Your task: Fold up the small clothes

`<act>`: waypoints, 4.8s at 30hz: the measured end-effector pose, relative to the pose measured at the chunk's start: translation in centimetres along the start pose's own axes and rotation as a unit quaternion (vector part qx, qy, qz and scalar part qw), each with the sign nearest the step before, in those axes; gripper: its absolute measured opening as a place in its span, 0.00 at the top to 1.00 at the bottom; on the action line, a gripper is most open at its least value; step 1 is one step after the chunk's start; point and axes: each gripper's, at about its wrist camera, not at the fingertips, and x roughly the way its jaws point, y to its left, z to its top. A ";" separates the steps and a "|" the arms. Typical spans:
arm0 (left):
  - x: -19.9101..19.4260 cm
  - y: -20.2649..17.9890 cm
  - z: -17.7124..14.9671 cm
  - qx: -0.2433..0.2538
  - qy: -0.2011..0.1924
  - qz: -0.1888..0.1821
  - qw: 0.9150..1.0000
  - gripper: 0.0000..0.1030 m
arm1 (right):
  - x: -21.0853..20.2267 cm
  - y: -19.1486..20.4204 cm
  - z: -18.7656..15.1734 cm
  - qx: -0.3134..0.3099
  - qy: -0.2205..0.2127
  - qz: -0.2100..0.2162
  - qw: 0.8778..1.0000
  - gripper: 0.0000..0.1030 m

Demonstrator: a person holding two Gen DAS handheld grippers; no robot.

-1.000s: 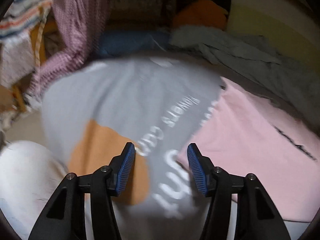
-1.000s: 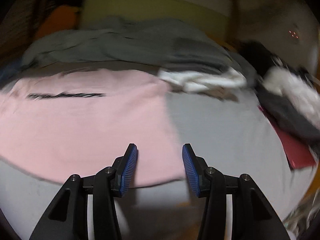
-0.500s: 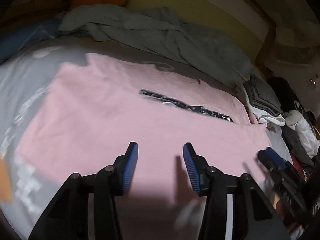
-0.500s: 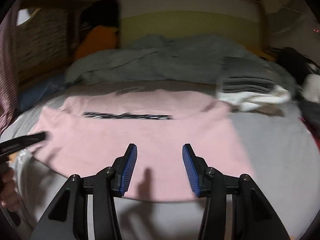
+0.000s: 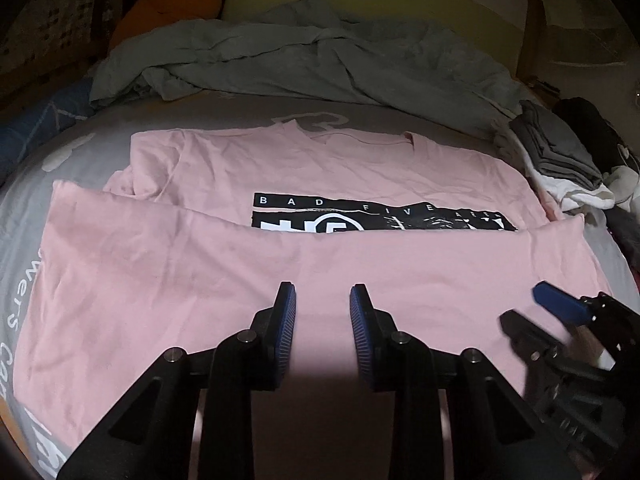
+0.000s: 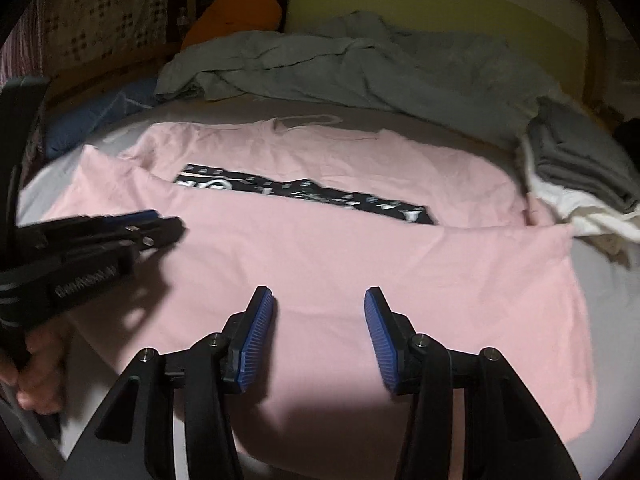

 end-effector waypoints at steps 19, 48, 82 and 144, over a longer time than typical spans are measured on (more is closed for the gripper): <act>0.0 0.3 -0.4 -0.003 -0.007 -0.010 1.000 0.70 | 0.3 -3.9 3.8 0.053 -0.002 0.068 0.996 0.57; -1.0 15.8 3.1 -0.145 -0.013 0.162 0.976 0.64 | 2.1 -10.6 1.5 0.128 0.034 -0.113 0.985 0.61; -5.2 3.5 -5.8 0.034 -0.077 0.087 0.993 0.67 | -2.6 0.8 -3.4 0.027 -0.030 -0.030 0.999 0.57; -13.7 -1.1 -1.2 -0.015 -0.144 0.007 0.989 0.23 | -12.9 -20.8 -4.9 0.319 -0.036 -0.025 0.947 0.50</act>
